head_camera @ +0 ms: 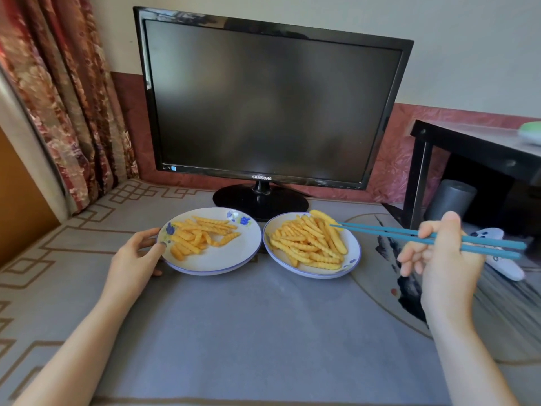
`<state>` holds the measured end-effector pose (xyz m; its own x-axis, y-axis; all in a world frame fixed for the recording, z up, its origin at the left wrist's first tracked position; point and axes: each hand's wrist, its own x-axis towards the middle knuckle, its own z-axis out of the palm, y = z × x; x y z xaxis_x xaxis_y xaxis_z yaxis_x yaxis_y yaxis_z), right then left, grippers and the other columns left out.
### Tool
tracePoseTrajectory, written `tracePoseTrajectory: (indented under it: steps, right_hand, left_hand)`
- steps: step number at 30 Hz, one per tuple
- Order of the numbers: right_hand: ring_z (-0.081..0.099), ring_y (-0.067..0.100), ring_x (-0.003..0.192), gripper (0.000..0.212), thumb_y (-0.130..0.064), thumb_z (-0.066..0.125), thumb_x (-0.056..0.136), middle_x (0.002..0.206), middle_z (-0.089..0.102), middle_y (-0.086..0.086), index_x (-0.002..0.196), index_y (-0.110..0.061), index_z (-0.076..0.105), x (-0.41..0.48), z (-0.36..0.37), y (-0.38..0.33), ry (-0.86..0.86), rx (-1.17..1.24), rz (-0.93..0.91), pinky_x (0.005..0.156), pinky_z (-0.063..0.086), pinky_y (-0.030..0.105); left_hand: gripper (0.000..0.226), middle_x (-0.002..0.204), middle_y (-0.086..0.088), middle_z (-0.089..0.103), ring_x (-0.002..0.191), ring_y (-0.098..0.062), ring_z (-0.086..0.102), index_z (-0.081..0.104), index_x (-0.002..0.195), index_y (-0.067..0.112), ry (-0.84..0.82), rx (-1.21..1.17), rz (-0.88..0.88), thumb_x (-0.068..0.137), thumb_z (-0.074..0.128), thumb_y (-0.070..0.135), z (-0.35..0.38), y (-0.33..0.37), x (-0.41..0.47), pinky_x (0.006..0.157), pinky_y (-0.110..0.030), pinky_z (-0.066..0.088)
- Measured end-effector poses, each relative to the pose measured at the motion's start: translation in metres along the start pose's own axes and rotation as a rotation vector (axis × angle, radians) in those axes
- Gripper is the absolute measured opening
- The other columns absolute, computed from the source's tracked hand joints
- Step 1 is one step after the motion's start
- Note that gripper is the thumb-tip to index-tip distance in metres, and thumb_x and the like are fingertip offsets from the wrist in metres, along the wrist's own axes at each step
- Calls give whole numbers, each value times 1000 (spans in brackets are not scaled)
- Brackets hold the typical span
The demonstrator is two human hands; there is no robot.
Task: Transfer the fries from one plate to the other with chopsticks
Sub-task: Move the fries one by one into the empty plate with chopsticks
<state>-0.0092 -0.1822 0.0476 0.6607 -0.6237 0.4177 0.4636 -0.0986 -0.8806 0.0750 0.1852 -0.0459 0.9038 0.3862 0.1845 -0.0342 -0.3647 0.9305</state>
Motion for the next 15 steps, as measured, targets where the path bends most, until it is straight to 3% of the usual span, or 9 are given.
tracePoseTrajectory:
  steps: [3,7,15]
  right_hand:
    - [39,15,27,41,-25,33,102,64,47,30,66,-10,43,-3,-8,0,4,-35,-14,32,24,13]
    - [36,18,24,42,-28,33,103,38,48,10,67,-9,45,-6,-12,0,-50,-95,14,30,23,14]
    - [35,21,26,42,-30,35,102,40,50,12,70,-6,50,-5,-13,-4,-147,-201,20,32,24,15]
  left_hand:
    - [30,108,-4,64,58,-24,60,59,120,17,-1,-1,3,91,52,11,0,1,0,42,-5,42]
    - [29,108,-6,64,62,-21,59,58,120,15,-7,-18,5,92,53,11,0,1,-1,41,-7,44]
    - [31,111,-9,65,66,-19,61,59,121,16,-13,-35,-6,91,53,10,-1,-2,1,43,-9,48]
